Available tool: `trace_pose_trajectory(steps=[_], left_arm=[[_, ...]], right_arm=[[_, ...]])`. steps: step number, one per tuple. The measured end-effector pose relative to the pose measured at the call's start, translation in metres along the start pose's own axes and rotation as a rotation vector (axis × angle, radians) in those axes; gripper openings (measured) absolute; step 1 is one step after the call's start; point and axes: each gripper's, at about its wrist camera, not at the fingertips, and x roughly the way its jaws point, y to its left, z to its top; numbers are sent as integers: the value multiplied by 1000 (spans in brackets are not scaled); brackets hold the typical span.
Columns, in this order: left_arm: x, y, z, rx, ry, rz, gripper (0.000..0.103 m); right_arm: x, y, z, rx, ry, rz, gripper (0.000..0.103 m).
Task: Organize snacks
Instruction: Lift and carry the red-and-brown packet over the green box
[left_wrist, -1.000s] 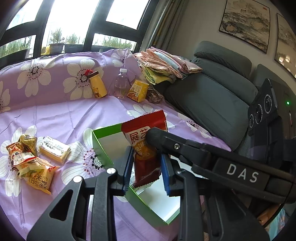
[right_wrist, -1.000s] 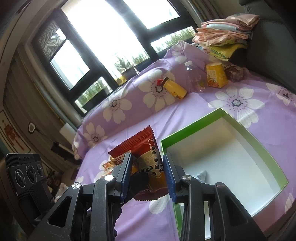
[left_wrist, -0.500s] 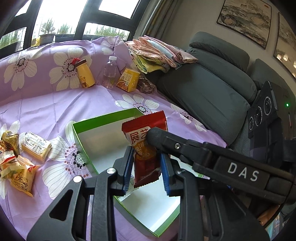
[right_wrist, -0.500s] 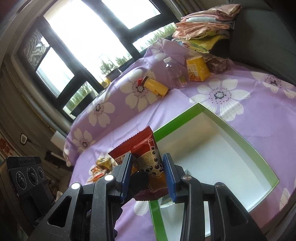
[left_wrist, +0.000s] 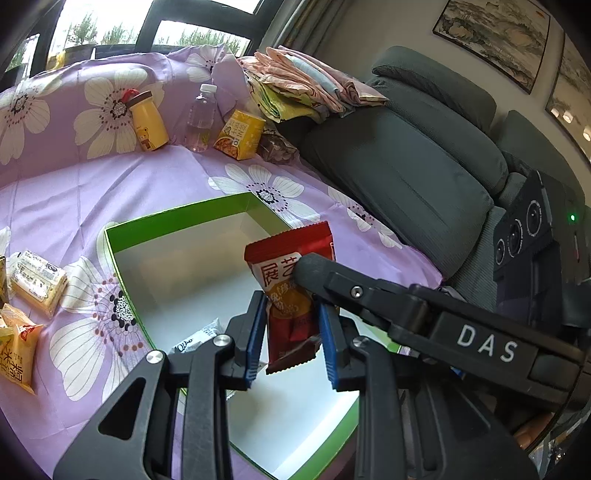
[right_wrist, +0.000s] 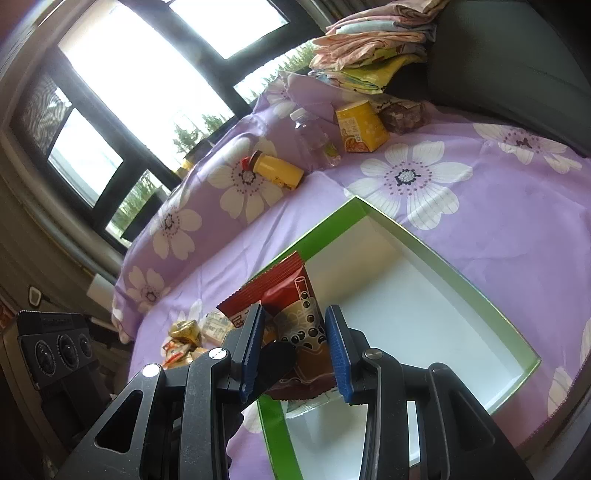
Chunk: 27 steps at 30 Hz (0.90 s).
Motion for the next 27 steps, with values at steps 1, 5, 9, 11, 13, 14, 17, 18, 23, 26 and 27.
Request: trace_pose_trajectory(steps=[1,5,9,11,13,14,17,18,23,26,27], left_arm=[[3,1,1,-3,8,-3,26],[12,-1,1,-2,30,-13,26],[20,-2,1,-8,53,-28,26],[24,-2,0,-11,64,-36,26],[28,-1,0,-15,76,-44,26],[30,-1,0,-18,82,-47,26],[35,-1,-1,-22,98,-56,26],[37,-1,-1,-25,101,-60,26],[46,1,-2,-38,129,-68,26],[51,0,-4,-45,143,-72,26],[52,1,-4,-48,149,-73,26]], right_arm=[[1,-2,0,5,3,-4,37],[3,-12,2,24,9,-19,37],[5,-19,3,46,15,-36,37],[6,-23,4,56,19,-46,37],[7,-26,4,63,24,-57,37],[8,-28,4,67,28,-62,37],[10,-32,5,77,37,-76,37],[11,-33,5,81,39,-79,37],[15,-39,5,96,56,-99,37],[17,-41,5,102,66,-113,37],[18,-42,4,106,69,-116,37]])
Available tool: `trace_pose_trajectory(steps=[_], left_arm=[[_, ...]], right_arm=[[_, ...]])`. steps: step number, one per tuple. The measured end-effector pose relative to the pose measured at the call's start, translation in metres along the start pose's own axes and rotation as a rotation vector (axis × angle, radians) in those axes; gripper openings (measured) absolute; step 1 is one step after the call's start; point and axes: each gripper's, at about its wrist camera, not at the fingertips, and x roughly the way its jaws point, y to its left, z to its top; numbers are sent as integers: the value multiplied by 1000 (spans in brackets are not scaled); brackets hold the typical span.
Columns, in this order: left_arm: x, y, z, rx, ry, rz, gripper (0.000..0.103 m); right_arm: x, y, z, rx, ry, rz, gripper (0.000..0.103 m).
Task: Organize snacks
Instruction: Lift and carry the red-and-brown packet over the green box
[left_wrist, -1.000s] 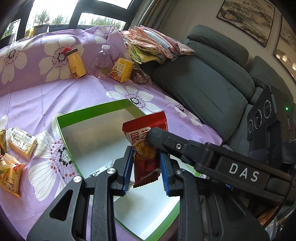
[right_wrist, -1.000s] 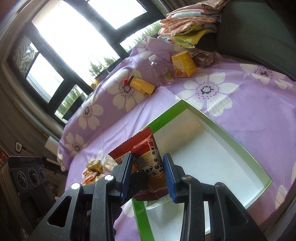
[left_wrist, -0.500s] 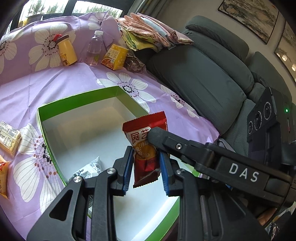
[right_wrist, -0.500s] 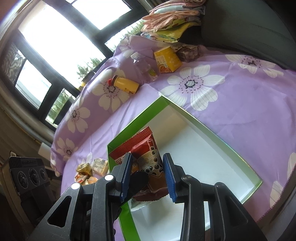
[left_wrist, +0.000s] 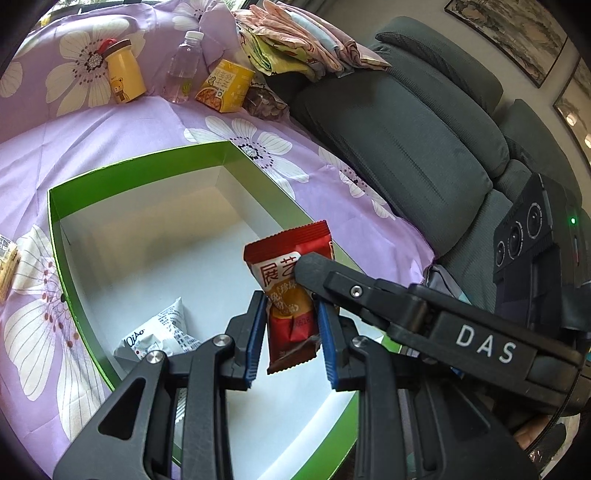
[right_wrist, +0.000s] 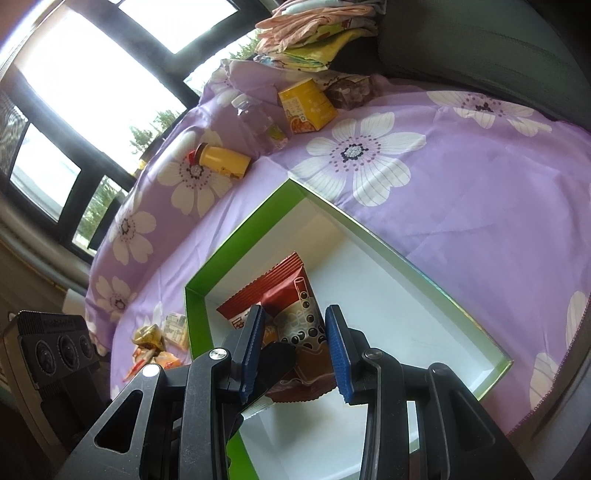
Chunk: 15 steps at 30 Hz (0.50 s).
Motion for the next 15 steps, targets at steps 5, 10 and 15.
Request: trace_pose_trajectory(steps=[5,10,15], left_arm=[[7,2,1,-7,25,-1,25],[17,7,1,-34,65,-15,25],[22,9,-1,-46,84,-30,25]], right_arm=[[5,-7,1,29,20,-4,37],[11,-10,0,38,36,-45,37],[14,-13,0,44,48,-60,37]])
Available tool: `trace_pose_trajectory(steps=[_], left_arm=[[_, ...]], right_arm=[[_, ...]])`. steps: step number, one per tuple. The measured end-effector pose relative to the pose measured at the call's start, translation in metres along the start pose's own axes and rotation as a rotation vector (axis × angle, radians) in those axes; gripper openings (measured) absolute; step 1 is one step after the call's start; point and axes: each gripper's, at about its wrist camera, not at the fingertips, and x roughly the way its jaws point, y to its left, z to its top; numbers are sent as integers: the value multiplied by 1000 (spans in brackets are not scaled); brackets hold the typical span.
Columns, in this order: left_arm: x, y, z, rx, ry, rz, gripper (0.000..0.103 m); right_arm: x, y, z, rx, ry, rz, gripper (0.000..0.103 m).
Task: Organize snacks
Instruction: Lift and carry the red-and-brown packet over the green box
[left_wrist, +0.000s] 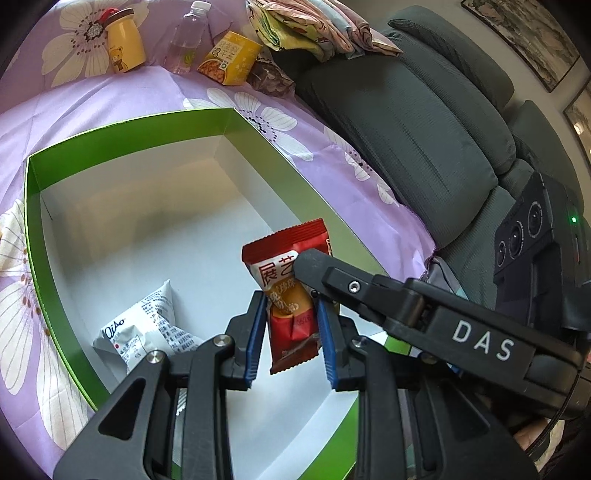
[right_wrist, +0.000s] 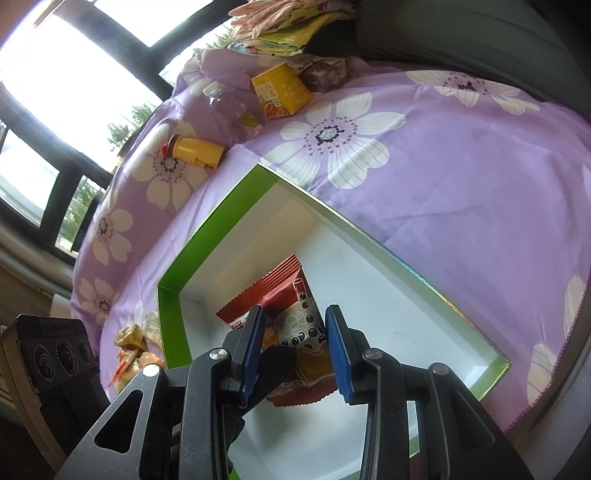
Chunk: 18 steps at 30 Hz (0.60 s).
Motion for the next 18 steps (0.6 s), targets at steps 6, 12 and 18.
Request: trace_pose_trajectory(steps=[6,12,18], left_arm=[[5,6,-2,-43,30,-20,26],[6,7,-3,-54,38,-14,26],[9,5,-3,-58,41,-5,26]], right_arm=[[5,-1,0,7,14,-26,37],[6,-1,0,9,20,-33,37],[7,-2,0,16,23,-44,37]])
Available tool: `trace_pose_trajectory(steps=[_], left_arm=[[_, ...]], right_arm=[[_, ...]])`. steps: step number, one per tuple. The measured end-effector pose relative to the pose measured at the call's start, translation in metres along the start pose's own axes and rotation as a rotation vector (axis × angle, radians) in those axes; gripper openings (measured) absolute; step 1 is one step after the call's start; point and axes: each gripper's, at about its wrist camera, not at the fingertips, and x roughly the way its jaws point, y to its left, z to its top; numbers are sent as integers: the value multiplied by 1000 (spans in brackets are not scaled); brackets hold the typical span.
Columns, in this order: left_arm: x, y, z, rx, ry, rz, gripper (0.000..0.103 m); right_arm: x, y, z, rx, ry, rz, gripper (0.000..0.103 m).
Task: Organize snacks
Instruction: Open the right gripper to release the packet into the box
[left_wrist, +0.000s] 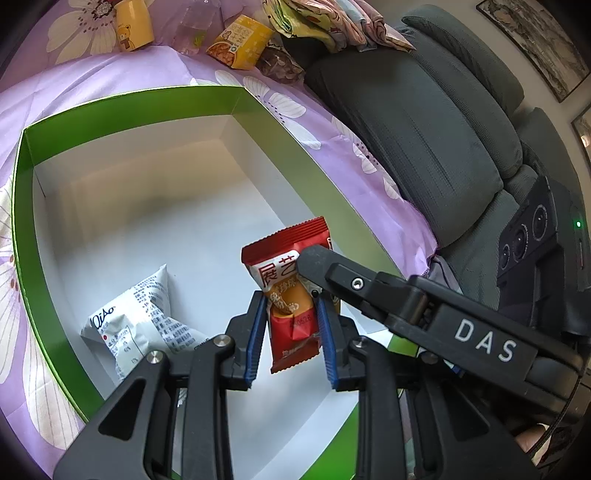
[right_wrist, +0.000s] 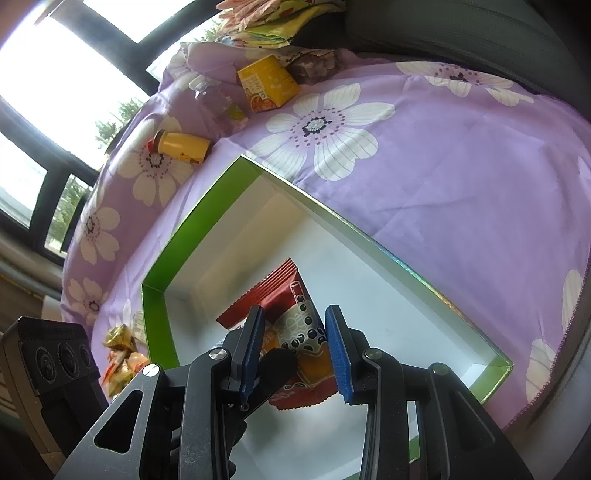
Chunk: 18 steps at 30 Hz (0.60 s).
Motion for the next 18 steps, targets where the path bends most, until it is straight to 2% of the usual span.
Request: trace_pose_trajectory(steps=[5,11,16,18], left_arm=[[2,-1,0,7,14,12,26],[-5,-1,-2,4,1,-6,26],[-33,4,-7,-9,-63,1,28],[-49,8,-10,-13,-97,2,28]], right_arm=[[1,2,0,-10,-3,-34,37],[-2,1,-2,2,-1,3,37],[-8,5,-3,-3,-32,4,37],[-13,9,-3,-13,-58,6,43]])
